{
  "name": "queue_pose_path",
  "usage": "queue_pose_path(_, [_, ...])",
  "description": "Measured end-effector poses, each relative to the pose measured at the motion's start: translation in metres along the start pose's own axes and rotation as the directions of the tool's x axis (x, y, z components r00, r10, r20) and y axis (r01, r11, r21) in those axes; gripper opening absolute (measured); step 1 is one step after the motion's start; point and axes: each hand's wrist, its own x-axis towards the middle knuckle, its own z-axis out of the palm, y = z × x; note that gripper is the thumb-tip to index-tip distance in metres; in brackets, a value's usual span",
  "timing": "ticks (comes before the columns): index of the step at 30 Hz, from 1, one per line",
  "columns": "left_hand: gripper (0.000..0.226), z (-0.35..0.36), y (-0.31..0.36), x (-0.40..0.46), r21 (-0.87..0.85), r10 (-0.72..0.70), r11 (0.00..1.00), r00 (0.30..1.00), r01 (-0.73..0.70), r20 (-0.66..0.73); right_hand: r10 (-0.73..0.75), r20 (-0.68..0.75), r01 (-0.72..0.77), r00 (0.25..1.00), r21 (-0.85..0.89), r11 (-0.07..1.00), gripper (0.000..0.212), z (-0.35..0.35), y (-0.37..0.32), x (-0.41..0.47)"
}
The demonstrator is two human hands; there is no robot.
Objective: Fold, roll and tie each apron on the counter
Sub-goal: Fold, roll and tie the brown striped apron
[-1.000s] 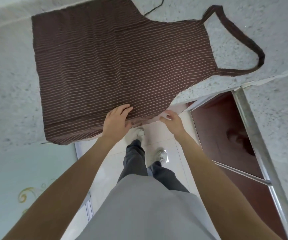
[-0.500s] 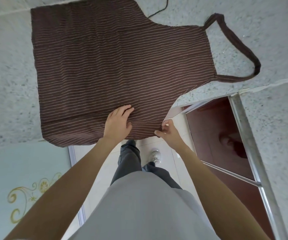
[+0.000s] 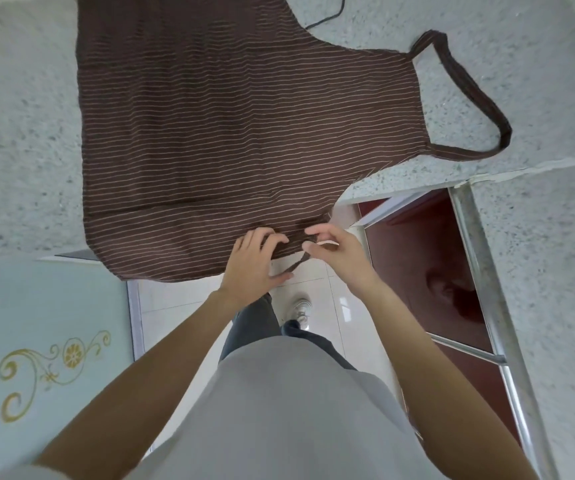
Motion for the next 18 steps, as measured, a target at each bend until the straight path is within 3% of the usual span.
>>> queue_pose_path(4, [0.017, -0.008, -0.005, 0.005, -0.093, -0.115, 0.99, 0.991, 0.108, -0.074, -0.007, 0.023, 0.011, 1.0, -0.161, 0.987, 0.038, 0.007, -0.012, -0.004])
queue_pose_path(6, [0.012, -0.016, -0.008, 0.003, -0.118, -0.11, 0.988, 0.987, 0.096, -0.118, -0.08, -0.018, 0.068, 0.997, -0.372, 0.926, 0.04, 0.011, -0.012, -0.002])
queue_pose_path(8, [0.015, -0.026, -0.009, 0.0, -0.136, -0.078, 0.989, 0.987, 0.058, -0.143, -0.197, -0.016, 0.135, 0.98, -0.671, 0.729, 0.047, 0.016, -0.009, 0.0])
queue_pose_path(10, [0.016, -0.034, -0.009, -0.002, -0.13, -0.027, 0.991, 0.986, 0.005, -0.165, -0.327, -0.007, 0.16, 0.945, -0.863, 0.48, 0.05, 0.022, -0.007, -0.003])
queue_pose_path(12, [0.017, -0.038, -0.007, -0.003, -0.1, 0.022, 0.994, 0.982, -0.041, -0.188, -0.507, 0.015, 0.188, 0.862, -0.938, 0.291, 0.045, 0.032, -0.008, -0.005])
queue_pose_path(14, [0.017, -0.041, -0.006, -0.002, -0.077, 0.038, 0.995, 0.979, -0.055, -0.2, -0.625, 0.08, 0.234, 0.776, -0.958, 0.168, 0.038, 0.044, -0.008, -0.002])
queue_pose_path(18, [0.019, -0.048, -0.005, 0.0, -0.077, 0.051, 0.995, 0.981, -0.067, -0.19, -0.669, 0.198, 0.277, 0.716, -0.961, 0.013, 0.026, 0.052, -0.013, 0.009])
